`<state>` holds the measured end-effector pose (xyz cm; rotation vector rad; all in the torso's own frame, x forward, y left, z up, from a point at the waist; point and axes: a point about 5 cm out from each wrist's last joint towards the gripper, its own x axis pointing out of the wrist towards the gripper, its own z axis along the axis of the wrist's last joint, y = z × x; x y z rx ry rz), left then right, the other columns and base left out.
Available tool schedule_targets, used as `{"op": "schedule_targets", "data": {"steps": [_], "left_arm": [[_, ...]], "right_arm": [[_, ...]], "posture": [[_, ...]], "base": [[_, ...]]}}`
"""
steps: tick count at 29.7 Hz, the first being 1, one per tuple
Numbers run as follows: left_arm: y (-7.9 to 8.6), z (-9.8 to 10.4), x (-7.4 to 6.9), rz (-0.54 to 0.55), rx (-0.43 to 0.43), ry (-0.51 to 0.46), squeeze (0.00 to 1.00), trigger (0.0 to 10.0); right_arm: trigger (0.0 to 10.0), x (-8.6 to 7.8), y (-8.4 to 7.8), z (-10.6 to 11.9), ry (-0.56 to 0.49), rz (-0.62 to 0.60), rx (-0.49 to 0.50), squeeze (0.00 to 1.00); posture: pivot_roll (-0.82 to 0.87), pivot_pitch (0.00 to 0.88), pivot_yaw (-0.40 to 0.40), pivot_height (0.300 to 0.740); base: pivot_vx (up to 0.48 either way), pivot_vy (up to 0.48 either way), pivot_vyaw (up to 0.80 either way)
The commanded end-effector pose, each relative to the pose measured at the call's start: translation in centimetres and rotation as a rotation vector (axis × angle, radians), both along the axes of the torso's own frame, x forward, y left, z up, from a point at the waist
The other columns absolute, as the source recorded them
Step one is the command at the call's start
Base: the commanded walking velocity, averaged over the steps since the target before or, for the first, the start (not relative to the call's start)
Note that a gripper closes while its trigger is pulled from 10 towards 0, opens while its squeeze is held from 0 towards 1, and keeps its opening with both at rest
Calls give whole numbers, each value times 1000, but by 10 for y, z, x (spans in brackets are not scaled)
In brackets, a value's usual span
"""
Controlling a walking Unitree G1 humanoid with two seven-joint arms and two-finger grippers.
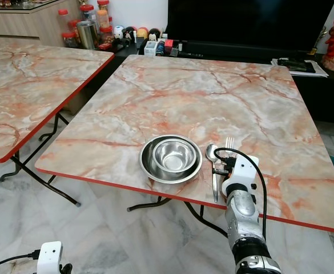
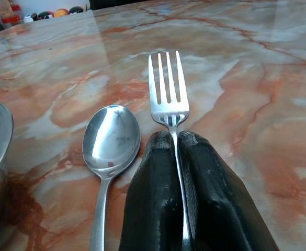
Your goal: Setting the table
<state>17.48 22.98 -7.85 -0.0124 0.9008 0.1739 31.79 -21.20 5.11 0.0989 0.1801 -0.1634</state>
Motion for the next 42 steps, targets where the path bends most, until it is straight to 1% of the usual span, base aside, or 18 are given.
{"op": "schedule_targets", "data": {"steps": [1, 14, 21, 24, 30, 42], "left_arm": [[3, 0, -2, -1, 10, 0, 0, 10000], [4, 1, 0, -4, 12, 3, 0, 10000], [5, 1, 1, -6, 12, 2, 0, 10000], [5, 1, 1, -7, 11, 1, 0, 10000], [4, 0, -3, -5, 8, 9, 0, 10000], [4, -1, -5, -3, 9, 14, 0, 10000]], "right_arm": [[10000, 1, -2, -1, 11, -5, -5, 0], [10000, -6, -10, -10, 47, -33, -31, 0], [10000, -9, -12, -13, 59, -34, -38, 0], [10000, -10, -11, -16, 71, -29, -42, 0], [10000, -16, -4, -25, 99, -5, -43, 0], [10000, -22, 0, -35, 141, 12, -38, 0]], "posture": [[34, 0, -6, 736], [36, 0, 0, 736], [37, 0, -2, 736], [38, 0, -4, 736], [40, 0, -11, 736], [48, 0, -19, 736]], "base": [[0, 0, 0], [0, 0, 0], [0, 0, 0], [0, 0, 0], [0, 0, 0], [0, 0, 0]]}}
